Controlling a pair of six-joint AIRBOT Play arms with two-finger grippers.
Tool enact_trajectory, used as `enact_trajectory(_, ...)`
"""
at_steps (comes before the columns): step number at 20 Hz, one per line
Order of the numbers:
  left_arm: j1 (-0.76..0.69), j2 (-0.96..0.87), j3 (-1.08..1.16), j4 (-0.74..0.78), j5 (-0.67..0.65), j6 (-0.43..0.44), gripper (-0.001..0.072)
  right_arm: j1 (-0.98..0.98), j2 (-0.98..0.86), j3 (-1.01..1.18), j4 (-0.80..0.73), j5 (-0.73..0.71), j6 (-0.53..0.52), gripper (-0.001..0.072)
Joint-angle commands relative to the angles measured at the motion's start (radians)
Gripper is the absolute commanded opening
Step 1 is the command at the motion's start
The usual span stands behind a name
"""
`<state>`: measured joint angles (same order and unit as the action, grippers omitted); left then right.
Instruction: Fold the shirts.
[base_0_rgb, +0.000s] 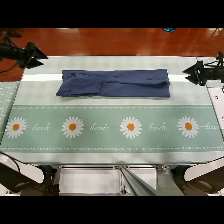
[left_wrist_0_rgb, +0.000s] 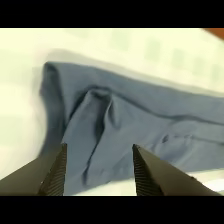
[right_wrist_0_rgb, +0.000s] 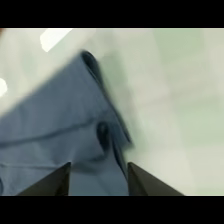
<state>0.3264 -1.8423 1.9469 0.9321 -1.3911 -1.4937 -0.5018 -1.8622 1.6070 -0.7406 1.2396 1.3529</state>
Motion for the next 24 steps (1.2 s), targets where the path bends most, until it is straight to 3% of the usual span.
enact_trajectory(1,-0.019,0.240,-0.187,0.228,0.060,0.021,0.0504,0.027,0.006,0.009,-0.171,0.014,0.076,0.0410)
enact_trajectory(7,-0.167,0.616,-0.671,0.228,0.333,0.053,0.0504,0.152,-0.072,0.010,-0.143,-0.077,0.094,0.0415)
enact_trajectory(14,-0.285,0.645,-0.739,0.227,0.377,0.050,0.0504,0.203,-0.155,0.018,-0.045,-0.108,0.086,0.0414)
enact_trajectory(15,-0.301,0.644,-0.739,0.227,0.396,0.050,0.0504,0.221,-0.165,0.030,-0.042,-0.108,0.086,0.0392)
enact_trajectory(16,-0.317,0.641,-0.739,0.227,0.417,0.050,0.0504,0.240,-0.172,0.045,-0.035,-0.112,0.083,0.0303)
enact_trajectory(17,-0.333,0.636,-0.739,0.227,0.428,0.050,0.0504,0.257,-0.173,0.060,-0.009,-0.122,0.053,0.0127)
enact_trajectory(18,-0.347,0.629,-0.739,0.228,0.431,0.050,0.0503,0.269,-0.171,0.082,0.028,-0.117,0.021,0.0024)
enact_trajectory(19,-0.356,0.622,-0.739,0.228,0.430,0.052,0.0497,0.276,-0.166,0.107,0.052,-0.098,0.012,0.0024)
enact_trajectory(20,-0.360,0.618,-0.739,0.228,0.430,0.063,0.0385,0.275,-0.153,0.131,0.048,-0.064,0.012,0.0024)
enact_trajectory(21,-0.360,0.616,-0.739,0.228,0.430,0.072,0.0106,0.275,-0.126,0.134,0.034,-0.044,0.013,0.0024)
enact_trajectory(22,-0.360,0.616,-0.739,0.228,0.430,0.072,0.0017,0.272,-0.085,0.134,-0.010,-0.018,0.014,0.0023)
enact_trajectory(24,-0.366,0.616,-0.739,0.223,0.425,0.072,0.0014,0.272,0.022,0.107,-0.126,0.024,0.019,0.0023)
